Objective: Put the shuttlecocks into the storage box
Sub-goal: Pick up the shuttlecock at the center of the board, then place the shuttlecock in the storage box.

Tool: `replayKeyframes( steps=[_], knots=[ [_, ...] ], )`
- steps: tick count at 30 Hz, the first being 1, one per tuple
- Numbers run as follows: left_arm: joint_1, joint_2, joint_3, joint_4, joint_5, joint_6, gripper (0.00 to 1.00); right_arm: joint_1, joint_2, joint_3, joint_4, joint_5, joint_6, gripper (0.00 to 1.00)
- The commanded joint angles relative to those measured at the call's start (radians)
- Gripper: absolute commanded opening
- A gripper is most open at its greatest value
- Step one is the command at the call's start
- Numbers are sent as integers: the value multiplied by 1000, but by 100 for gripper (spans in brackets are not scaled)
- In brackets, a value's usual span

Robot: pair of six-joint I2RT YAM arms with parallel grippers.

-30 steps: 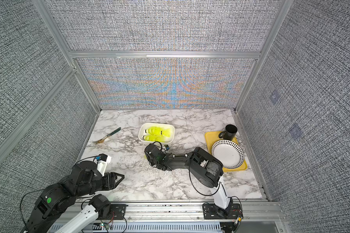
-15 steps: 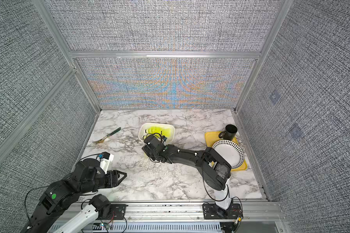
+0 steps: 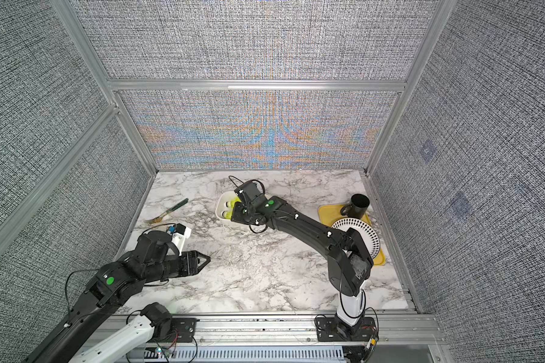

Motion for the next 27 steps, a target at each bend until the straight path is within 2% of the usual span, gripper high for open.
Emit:
replayKeyframes(
  steps=[1, 6, 11, 19, 27],
  knots=[
    [0, 54, 25, 109, 15, 10, 53, -44, -4, 27, -145, -18, -219, 0],
    [0, 136, 39, 180, 22, 11, 53, -111, 30, 53, -208, -30, -392, 0],
    [0, 201, 60, 218, 10, 21, 53, -126, 154, 184, -326, -1, -524, 0],
    [0, 283, 68, 310, -10, -21, 53, -139, 296, 334, -424, 73, -579, 0],
    [-2, 331, 71, 353, -1, -47, 53, -141, 361, 426, -484, 55, -606, 0]
  ],
)
